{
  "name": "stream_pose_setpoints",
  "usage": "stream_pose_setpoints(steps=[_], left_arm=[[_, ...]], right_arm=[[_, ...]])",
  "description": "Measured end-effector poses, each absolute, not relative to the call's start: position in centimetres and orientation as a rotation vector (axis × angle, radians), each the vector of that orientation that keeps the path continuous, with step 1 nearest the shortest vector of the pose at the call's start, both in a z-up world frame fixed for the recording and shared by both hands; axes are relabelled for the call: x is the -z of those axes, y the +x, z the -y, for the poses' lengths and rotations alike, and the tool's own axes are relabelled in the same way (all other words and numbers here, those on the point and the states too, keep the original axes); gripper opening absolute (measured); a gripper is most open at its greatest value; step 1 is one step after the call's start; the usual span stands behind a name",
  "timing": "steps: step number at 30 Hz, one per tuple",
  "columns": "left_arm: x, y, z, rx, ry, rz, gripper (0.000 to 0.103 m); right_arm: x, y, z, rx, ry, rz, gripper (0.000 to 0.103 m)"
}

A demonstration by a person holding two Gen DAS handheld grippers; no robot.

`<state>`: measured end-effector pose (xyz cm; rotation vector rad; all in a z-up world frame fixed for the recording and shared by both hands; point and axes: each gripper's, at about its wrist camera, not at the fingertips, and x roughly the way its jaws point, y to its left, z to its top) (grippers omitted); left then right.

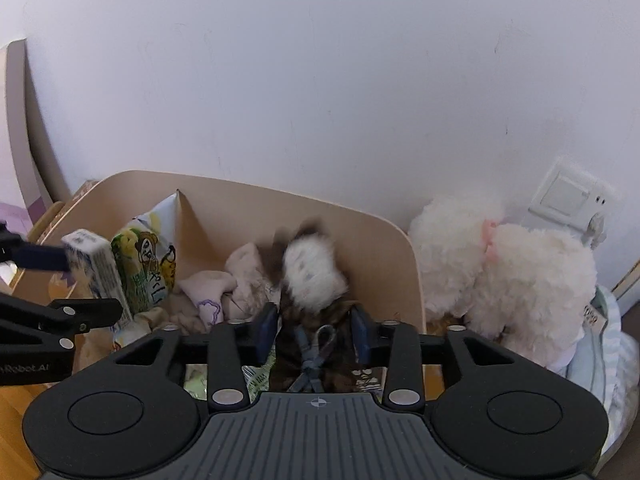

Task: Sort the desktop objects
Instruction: 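Carry the tissue pack and brown scrunchie into the basket and release both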

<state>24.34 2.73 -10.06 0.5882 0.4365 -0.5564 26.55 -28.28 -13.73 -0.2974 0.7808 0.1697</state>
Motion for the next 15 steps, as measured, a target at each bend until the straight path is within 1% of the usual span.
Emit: stream_pose_setpoints(steps=[1,2,3,5,8,13,15], left_arm=[[10.1,24.2,-2.9,0.552,0.583,-0.435,0.064],[10.0,24.1,-3.0,0.545,0.579,-0.43,0.072],[9.9,23.8,-3.2,0.541,0.575,-0.423,0.073],[9.9,23.5,-3.7,0.545,0.563,-0.418,0.073],[9.7,22.9,-4.3,0.547,0.555,-0.408,0.073],[9.2,21.1,-5.8,0.571,0.544,-0.366,0.073],[9.0,20.2,-6.5,0.604,0.536,-0.354,0.074]], right_arm=[[13.6,26.1,28.2,-0.169,-0.32,-0.762,0.057],[13.5,25.8,28.0,-0.17,-0.338,-0.746,0.065],[13.1,25.4,27.8,-0.172,-0.355,-0.725,0.067],[12.6,24.5,27.8,-0.183,-0.375,-0.688,0.069],[12.0,23.5,28.0,-0.195,-0.385,-0.646,0.079],[11.6,20.1,28.5,-0.212,-0.367,-0.604,0.08],[11.8,18.4,28.9,-0.22,-0.348,-0.607,0.087]])
